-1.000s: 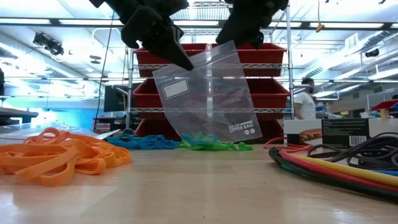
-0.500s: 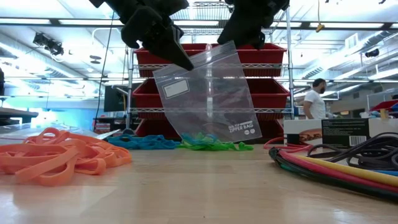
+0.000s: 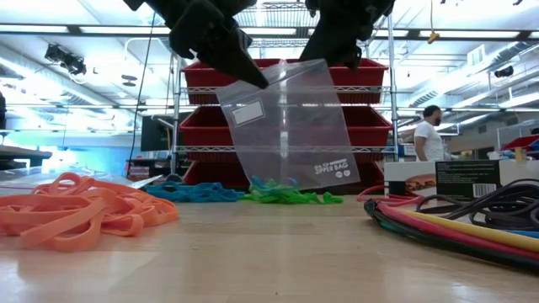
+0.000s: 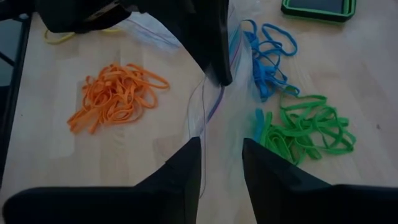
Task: Sort rubber bands
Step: Open the transparent zip bag
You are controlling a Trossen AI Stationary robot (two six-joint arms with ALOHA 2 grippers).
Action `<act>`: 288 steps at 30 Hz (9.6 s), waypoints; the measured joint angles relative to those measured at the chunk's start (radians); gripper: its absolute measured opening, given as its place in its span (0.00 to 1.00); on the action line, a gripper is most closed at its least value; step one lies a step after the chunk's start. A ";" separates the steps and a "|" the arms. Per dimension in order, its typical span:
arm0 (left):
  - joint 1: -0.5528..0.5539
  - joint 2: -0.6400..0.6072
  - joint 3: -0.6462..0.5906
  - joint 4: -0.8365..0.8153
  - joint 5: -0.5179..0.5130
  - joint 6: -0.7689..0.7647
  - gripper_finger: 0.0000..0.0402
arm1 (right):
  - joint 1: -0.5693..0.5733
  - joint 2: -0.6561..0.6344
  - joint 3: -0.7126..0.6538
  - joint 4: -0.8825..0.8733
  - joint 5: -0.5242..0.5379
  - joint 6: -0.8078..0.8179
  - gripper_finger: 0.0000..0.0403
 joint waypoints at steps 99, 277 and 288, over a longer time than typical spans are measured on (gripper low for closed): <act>0.053 0.000 0.013 -0.003 0.136 -0.119 0.00 | -0.001 0.310 0.387 -0.462 0.062 -0.166 0.23; 0.024 0.000 0.011 0.003 0.502 -0.103 0.00 | 0.074 0.294 0.451 -0.477 0.065 -0.241 0.23; 0.024 0.000 0.011 -0.001 0.578 -0.104 0.00 | 0.079 0.294 0.451 -0.395 -0.043 -0.284 0.26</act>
